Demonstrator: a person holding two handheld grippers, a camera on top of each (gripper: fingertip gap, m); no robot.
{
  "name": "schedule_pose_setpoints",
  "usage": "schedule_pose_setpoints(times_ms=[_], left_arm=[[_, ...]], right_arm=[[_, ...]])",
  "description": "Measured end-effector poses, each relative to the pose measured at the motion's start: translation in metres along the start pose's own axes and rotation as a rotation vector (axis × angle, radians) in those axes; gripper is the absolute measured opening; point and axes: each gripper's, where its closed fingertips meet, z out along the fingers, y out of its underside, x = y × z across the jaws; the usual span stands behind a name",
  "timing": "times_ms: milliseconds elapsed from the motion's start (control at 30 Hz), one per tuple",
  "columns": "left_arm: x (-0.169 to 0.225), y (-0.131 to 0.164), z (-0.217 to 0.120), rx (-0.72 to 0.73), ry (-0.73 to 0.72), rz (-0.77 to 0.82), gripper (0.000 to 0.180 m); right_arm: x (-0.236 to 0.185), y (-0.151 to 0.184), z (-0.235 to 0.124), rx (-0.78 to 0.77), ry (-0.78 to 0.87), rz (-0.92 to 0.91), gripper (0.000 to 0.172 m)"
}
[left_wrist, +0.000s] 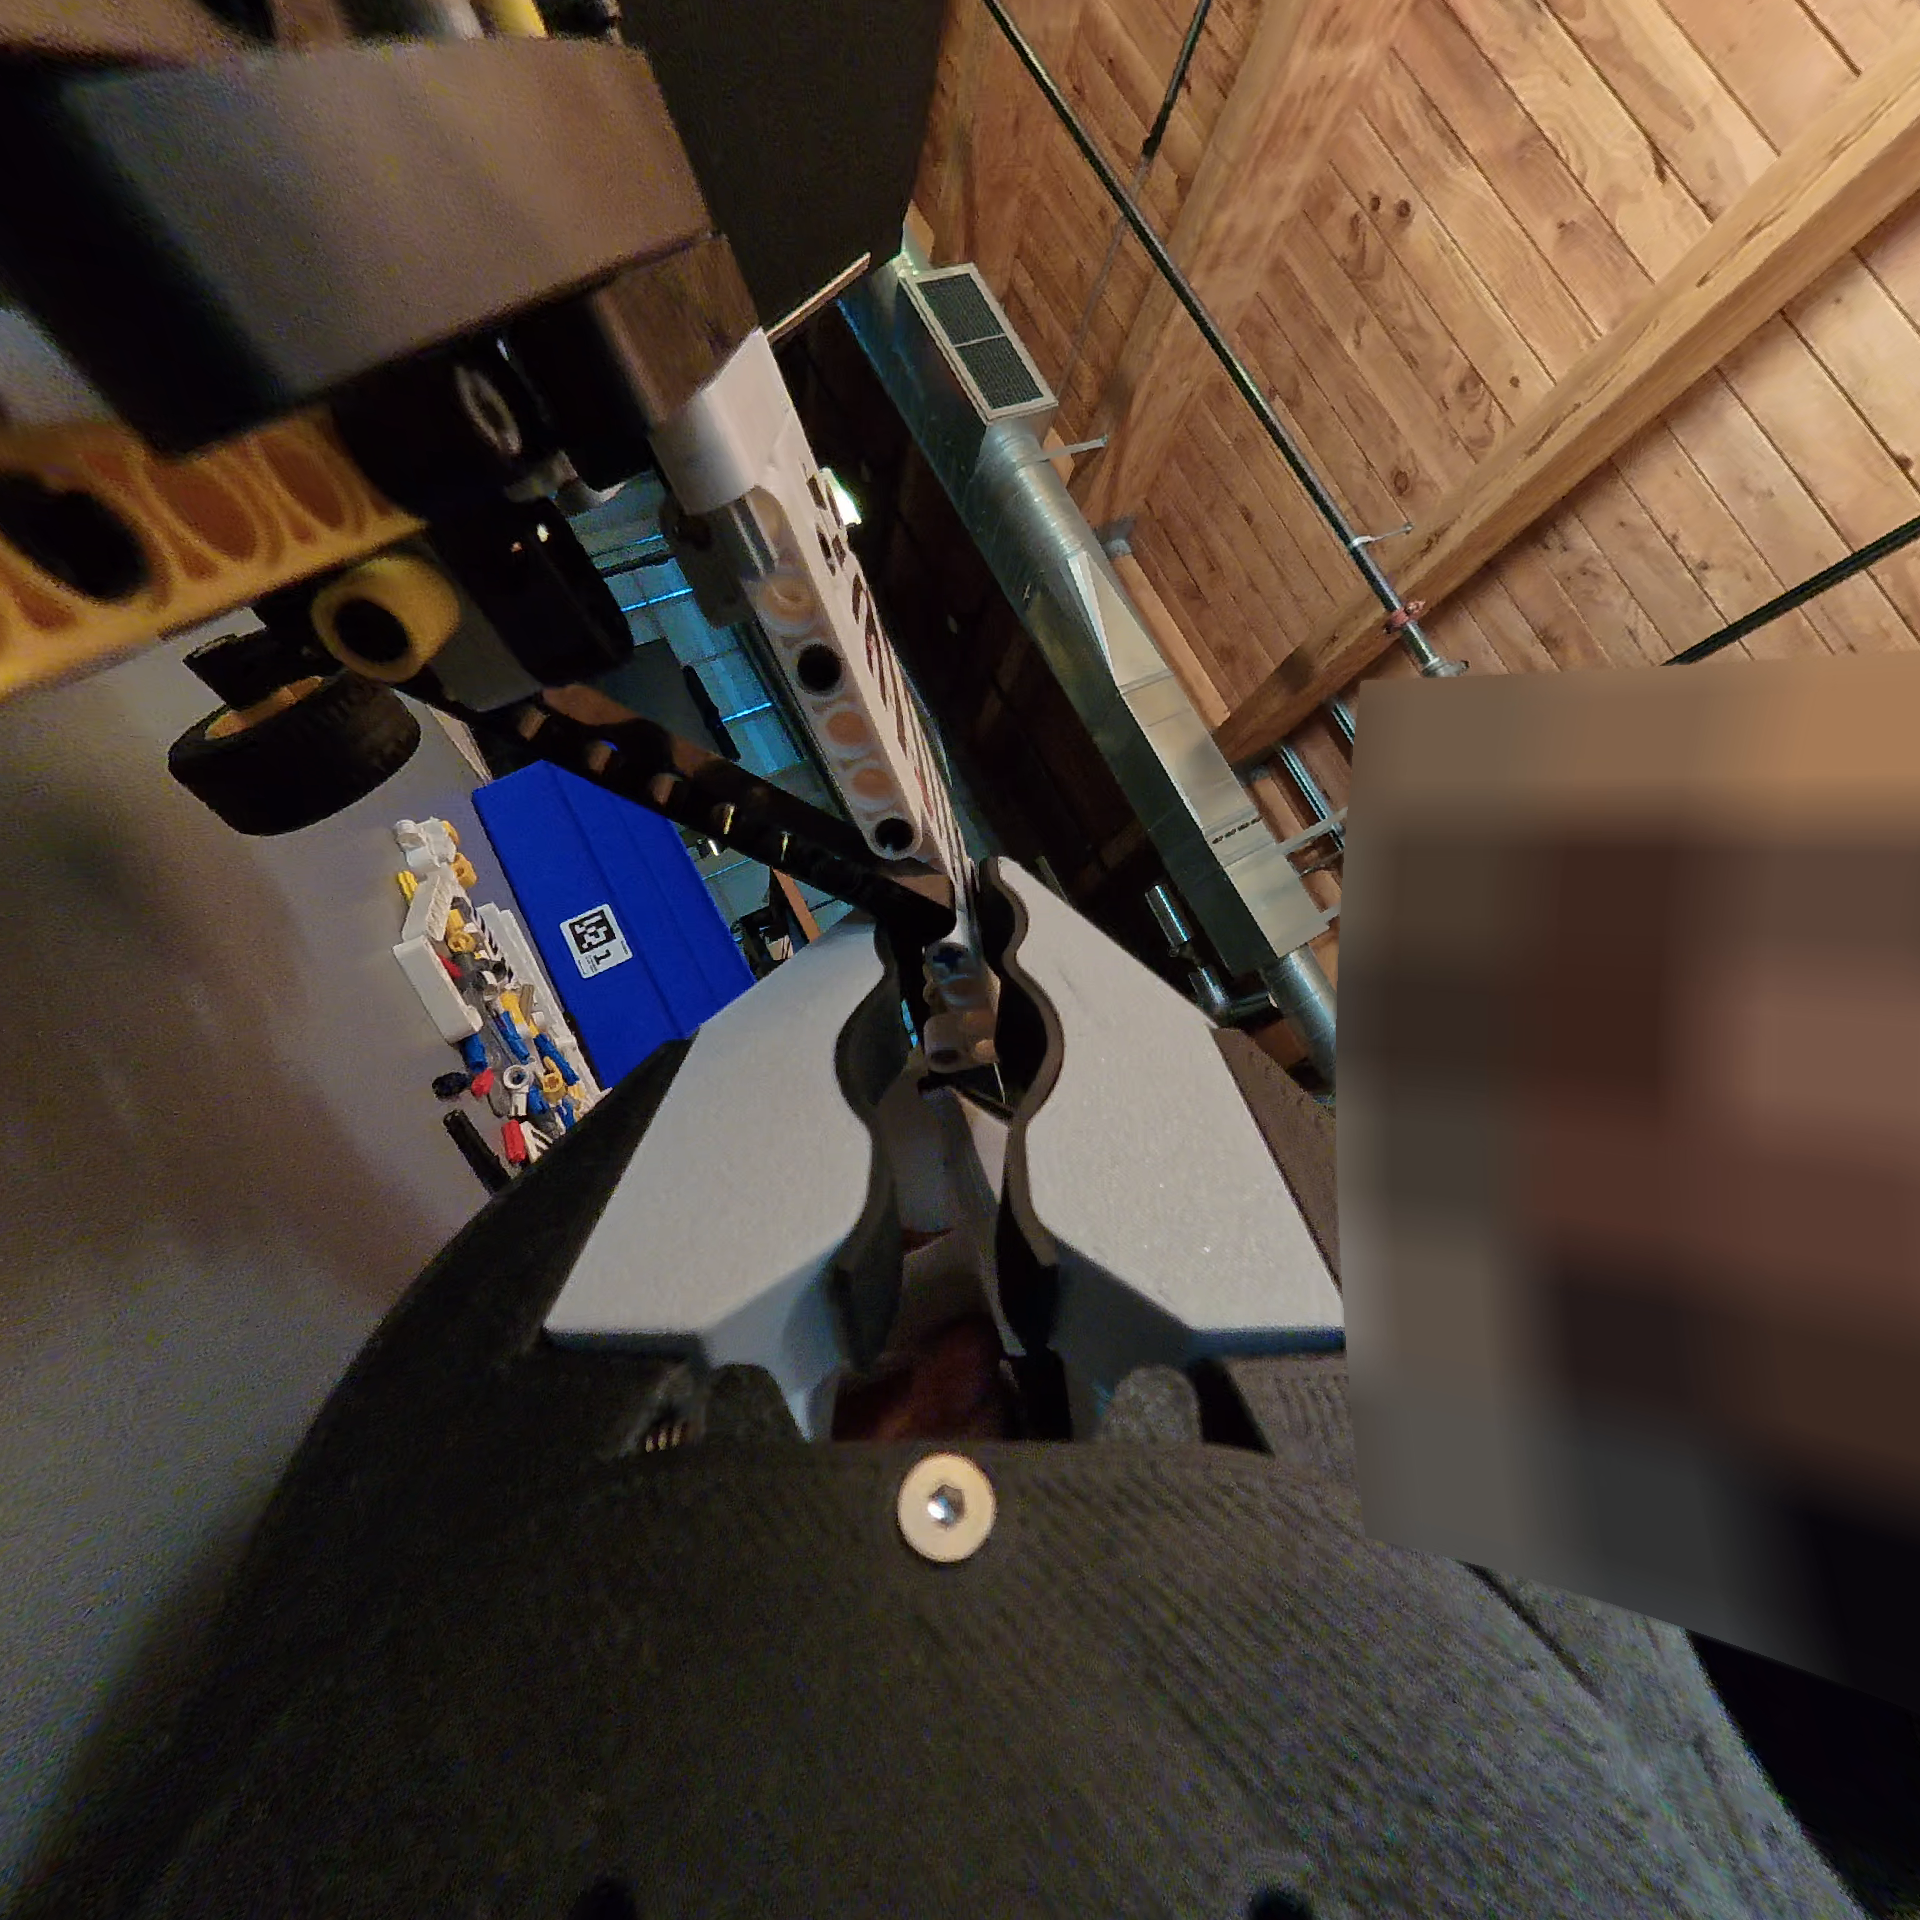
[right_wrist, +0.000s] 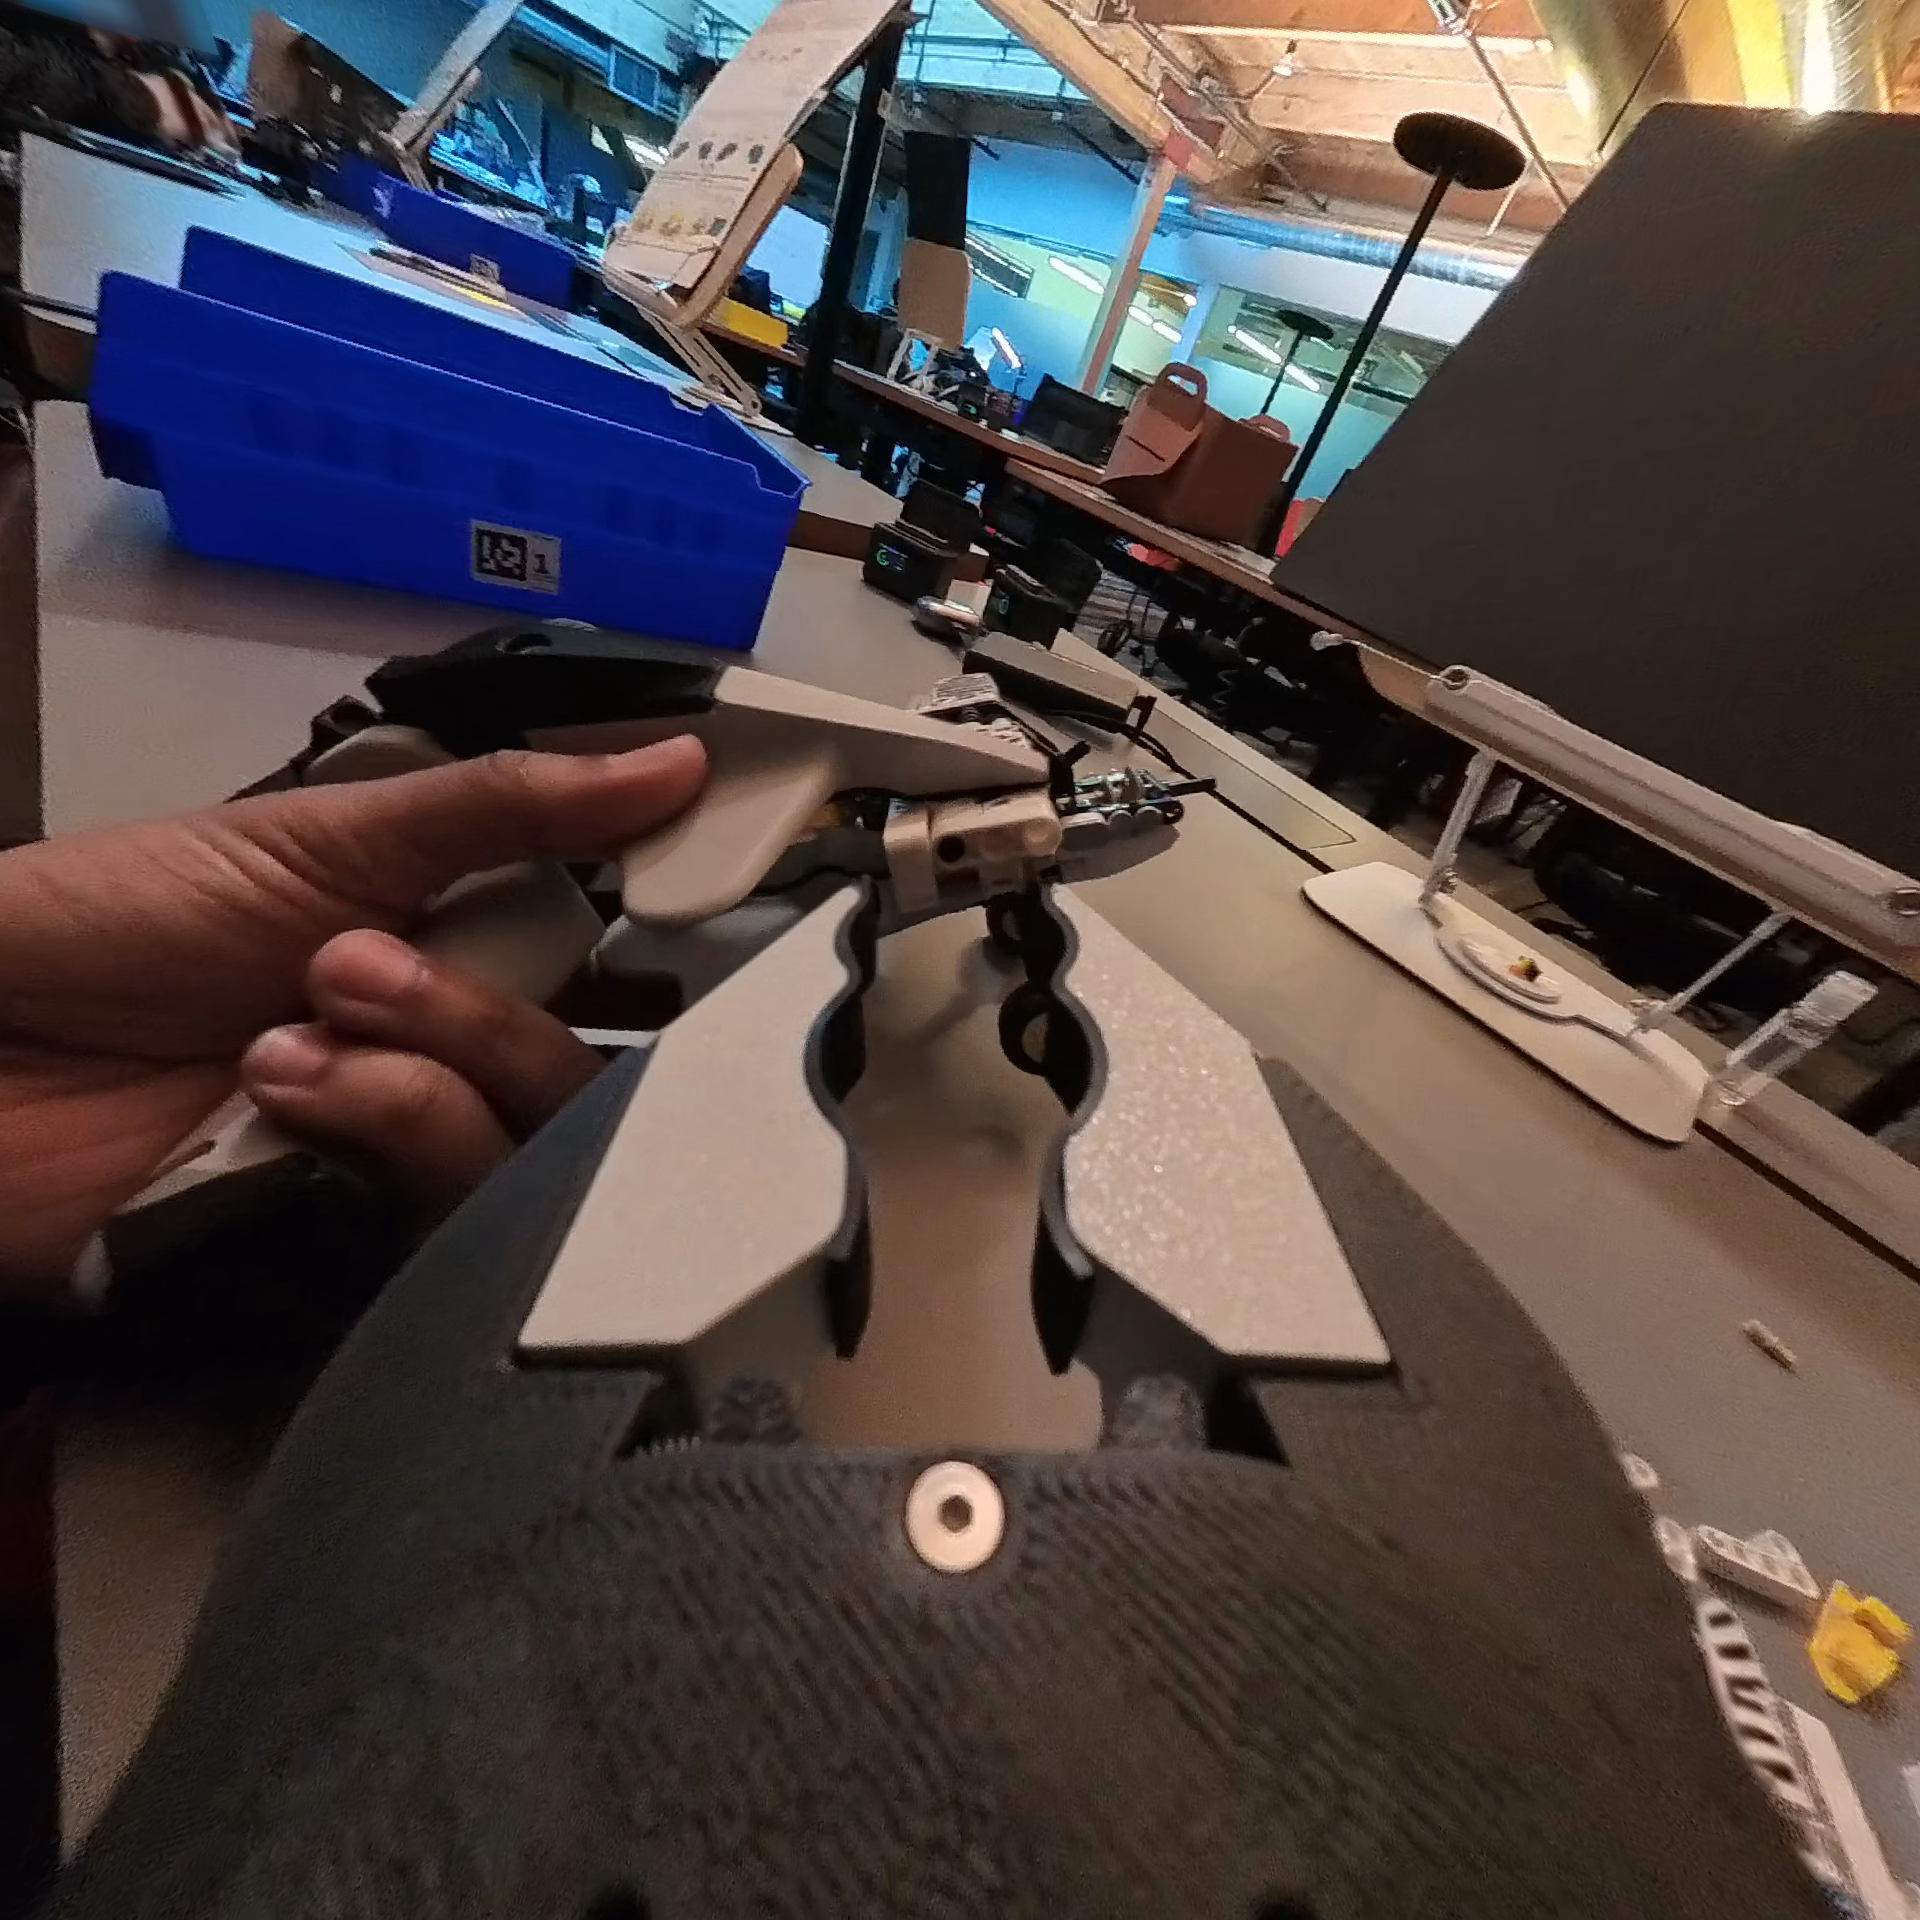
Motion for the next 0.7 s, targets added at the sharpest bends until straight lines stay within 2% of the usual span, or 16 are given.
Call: schedule_pose_setpoints(times_ms=[533, 700], left_arm=[[-0.001, 0.001, -0.002, -0.018, -0.005, -0.001, 0.008], [-0.005, 0.004, -0.002, -0.029, -0.034, -0.014, 0.009]], right_arm=[[0.001, -0.005, -0.003, 0.039, -0.014, 0.031, 0.03], [0.008, -0.013, -0.009, 0.119, -0.078, 0.237, 0.04]])
